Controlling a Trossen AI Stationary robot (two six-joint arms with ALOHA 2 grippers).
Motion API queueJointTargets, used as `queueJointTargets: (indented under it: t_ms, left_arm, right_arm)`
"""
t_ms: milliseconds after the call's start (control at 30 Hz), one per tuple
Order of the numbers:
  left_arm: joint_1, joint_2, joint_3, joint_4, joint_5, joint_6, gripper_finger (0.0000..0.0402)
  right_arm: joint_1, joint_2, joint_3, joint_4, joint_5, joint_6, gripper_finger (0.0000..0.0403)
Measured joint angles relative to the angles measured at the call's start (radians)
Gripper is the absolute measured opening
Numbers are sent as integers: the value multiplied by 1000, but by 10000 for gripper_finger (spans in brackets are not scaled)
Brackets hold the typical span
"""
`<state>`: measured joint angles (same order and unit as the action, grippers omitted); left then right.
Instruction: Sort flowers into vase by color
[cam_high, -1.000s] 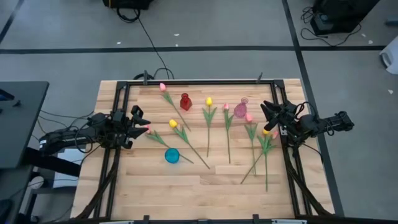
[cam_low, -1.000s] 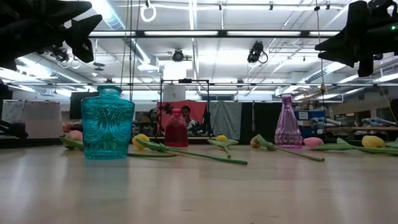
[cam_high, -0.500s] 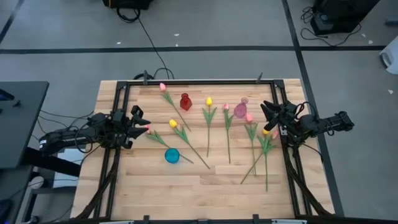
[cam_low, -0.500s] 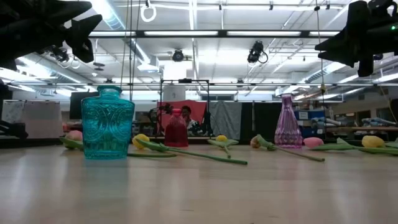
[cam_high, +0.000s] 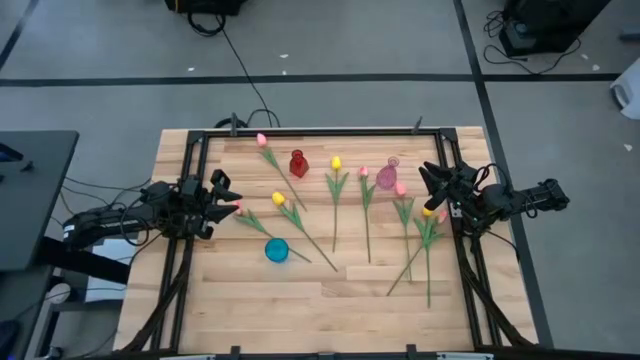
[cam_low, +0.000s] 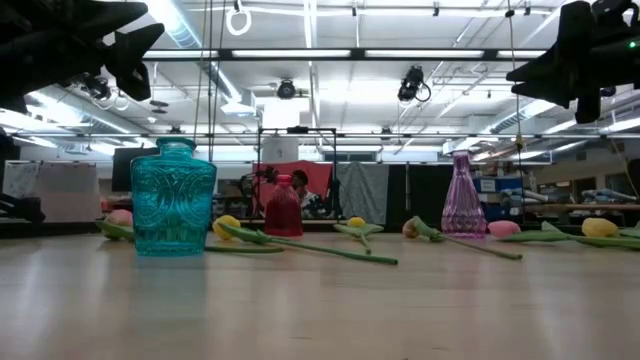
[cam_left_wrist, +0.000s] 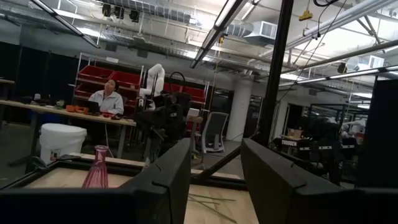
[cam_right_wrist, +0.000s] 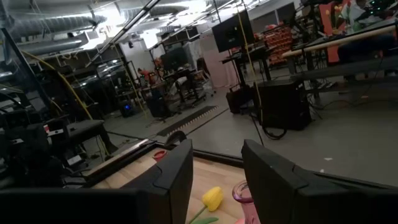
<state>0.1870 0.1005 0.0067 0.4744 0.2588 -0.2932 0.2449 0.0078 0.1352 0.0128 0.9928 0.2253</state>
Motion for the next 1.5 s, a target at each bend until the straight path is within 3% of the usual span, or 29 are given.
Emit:
queueJointTargets:
  t_ms: [1033,1233,1500]
  left_arm:
    - [0,0,0,0,0,0,147]
    - [0,0,0,20,0,-78,147]
    - [0,0,0,58,0,-55,147]
  right_arm:
    - [0,0,0,6,0,0,151]
    - [0,0,0,73,4,-9,151]
    - [0,0,0,335,34,-120,151]
